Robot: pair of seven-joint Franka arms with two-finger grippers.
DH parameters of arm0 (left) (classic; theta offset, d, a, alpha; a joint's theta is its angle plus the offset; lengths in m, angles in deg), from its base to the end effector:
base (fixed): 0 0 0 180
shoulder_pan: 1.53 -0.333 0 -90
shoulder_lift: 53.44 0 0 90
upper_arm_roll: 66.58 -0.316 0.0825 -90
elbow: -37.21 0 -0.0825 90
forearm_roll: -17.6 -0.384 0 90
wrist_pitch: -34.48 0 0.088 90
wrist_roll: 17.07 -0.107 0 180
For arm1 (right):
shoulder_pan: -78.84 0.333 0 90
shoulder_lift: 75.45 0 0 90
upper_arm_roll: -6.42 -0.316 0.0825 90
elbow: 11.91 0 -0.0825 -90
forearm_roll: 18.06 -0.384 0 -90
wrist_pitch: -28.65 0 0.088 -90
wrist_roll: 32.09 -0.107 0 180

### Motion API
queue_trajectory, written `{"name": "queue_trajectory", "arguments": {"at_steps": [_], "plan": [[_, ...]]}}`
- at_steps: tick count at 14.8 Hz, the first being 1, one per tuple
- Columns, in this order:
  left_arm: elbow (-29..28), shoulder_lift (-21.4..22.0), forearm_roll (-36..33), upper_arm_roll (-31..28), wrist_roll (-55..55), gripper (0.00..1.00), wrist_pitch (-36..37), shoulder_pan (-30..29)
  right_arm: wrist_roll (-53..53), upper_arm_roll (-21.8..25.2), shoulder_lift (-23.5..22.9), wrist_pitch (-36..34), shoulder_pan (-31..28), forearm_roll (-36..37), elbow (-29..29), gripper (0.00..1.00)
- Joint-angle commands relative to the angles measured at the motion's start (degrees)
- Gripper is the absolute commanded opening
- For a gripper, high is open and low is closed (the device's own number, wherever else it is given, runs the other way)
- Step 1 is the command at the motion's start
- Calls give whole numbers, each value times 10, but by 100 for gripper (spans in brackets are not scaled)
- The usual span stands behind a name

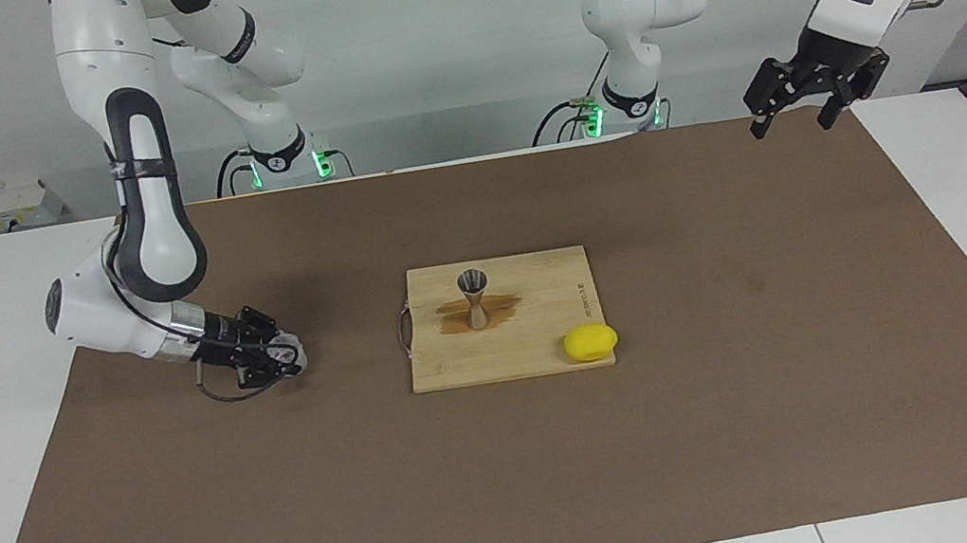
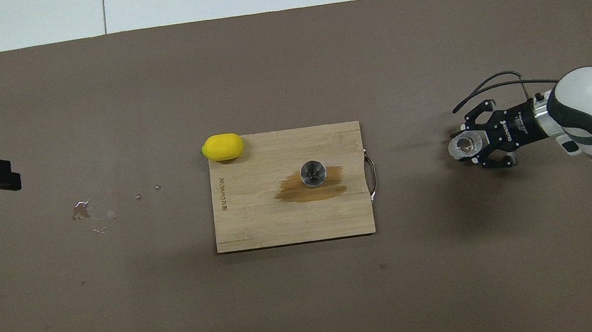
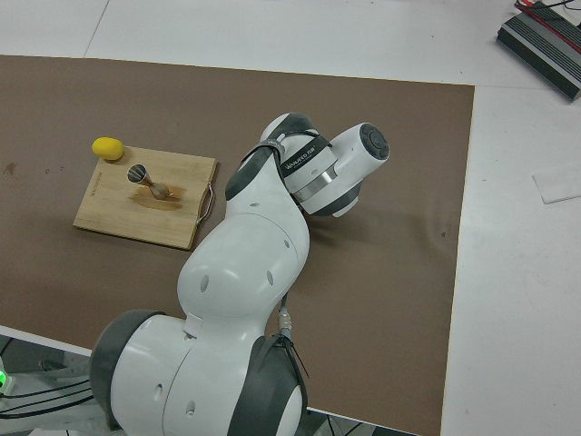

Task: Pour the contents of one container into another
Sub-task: 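Carry the glass with the right gripper back to its spot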

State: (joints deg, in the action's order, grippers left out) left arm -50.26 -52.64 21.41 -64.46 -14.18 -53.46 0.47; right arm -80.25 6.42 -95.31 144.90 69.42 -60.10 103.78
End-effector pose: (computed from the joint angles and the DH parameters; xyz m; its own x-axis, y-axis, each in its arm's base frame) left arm 0.5450 -0.0468 0.6500 0.9995 -0.0240 0.0189 -0.0252 -0.9974 0.0669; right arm 0.5695 -0.0558 0.2660 0.0934 -0.7766 -0.6230 -0.9935 -0.1137 -0.0072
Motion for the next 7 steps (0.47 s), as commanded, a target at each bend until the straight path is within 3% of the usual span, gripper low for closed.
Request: {"name": "queue_trajectory", "arguments": {"at_steps": [1,2,3,7], "plan": [[1,2,-13,-5,10,100,-3,6,32,-7,13,-7,-24,-21,19,58],[-1,2,-12,-5,10,100,-4,6,39,-6,16,-6,-25,-21,25,92],[-1,2,-13,-5,10,100,-4,7,40,-5,22,-7,-26,-21,28,99],[-1,2,-13,-5,10,100,-4,6,67,-3,88,-9,-25,-11,40,100]]}}
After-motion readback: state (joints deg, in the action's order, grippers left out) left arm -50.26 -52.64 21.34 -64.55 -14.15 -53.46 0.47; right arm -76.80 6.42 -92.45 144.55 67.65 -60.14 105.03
